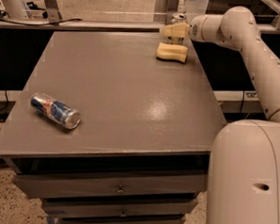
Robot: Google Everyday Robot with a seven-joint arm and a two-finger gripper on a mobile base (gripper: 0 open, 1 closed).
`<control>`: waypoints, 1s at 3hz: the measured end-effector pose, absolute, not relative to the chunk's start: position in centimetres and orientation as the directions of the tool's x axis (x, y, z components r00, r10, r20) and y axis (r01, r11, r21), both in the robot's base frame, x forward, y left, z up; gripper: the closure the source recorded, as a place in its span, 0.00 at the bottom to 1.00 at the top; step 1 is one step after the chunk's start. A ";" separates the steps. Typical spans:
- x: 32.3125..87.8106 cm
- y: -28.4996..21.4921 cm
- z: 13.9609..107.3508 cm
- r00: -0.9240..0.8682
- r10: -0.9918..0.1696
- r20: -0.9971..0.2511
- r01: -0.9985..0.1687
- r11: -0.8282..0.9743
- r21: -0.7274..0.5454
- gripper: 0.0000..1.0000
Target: Move 7up can near sponge
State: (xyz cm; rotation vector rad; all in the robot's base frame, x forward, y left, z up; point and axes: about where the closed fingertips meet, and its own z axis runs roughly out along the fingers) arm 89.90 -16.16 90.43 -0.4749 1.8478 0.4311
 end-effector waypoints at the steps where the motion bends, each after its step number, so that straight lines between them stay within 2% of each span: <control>1: 88.5 -17.5 91.4 -0.256 -0.109 -0.961 -0.527 0.848 0.044 0.00; 3: 82.8 -22.6 94.8 -0.137 -0.140 -0.981 -0.589 0.808 -0.034 0.00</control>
Offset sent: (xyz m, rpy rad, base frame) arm -0.0920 -0.0877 0.0573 -0.0357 -0.2039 0.0490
